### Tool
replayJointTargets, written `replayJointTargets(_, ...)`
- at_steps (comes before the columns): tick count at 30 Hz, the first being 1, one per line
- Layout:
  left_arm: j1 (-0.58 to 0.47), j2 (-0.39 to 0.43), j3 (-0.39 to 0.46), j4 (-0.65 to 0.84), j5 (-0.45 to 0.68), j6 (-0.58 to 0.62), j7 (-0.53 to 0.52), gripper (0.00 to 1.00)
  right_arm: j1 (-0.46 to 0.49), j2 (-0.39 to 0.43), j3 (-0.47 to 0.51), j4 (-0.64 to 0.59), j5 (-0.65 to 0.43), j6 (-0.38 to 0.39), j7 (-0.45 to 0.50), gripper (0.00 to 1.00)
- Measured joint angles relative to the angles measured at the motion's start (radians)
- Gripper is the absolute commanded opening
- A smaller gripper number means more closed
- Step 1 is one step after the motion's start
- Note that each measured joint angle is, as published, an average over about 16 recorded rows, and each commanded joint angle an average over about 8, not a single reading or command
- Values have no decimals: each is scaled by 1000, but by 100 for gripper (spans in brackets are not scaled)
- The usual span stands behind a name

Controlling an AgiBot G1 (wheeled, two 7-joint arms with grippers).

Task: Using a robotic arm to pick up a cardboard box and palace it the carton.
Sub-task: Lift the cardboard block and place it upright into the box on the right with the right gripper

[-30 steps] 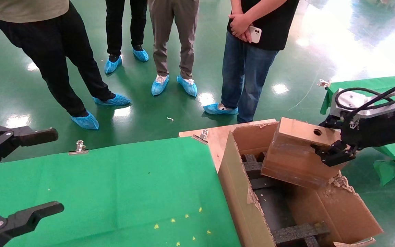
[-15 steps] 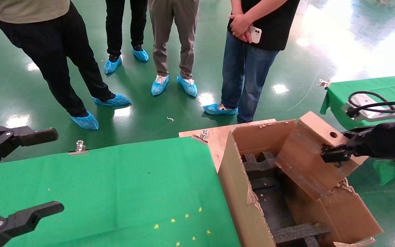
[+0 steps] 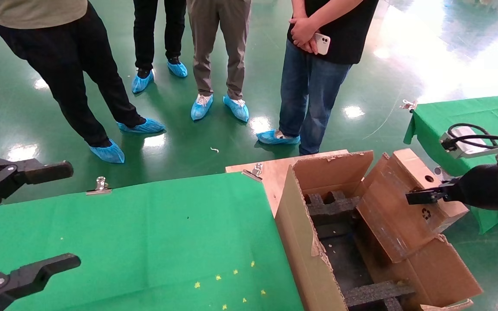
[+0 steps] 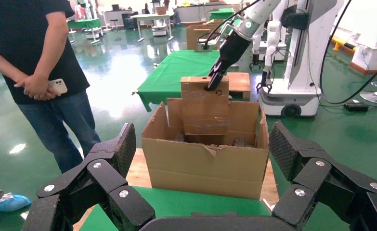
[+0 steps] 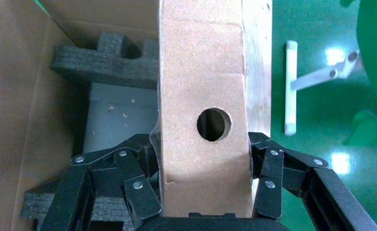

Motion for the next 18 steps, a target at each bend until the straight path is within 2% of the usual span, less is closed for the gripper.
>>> replayJointTargets(8, 0, 0, 0, 0, 0, 0, 0, 100, -13, -13, -12, 3, -36, -2, 93, 0)
replayJointTargets(18, 0, 0, 0, 0, 0, 0, 0, 100, -21, -31, -19, -12, -50, 2, 111, 0)
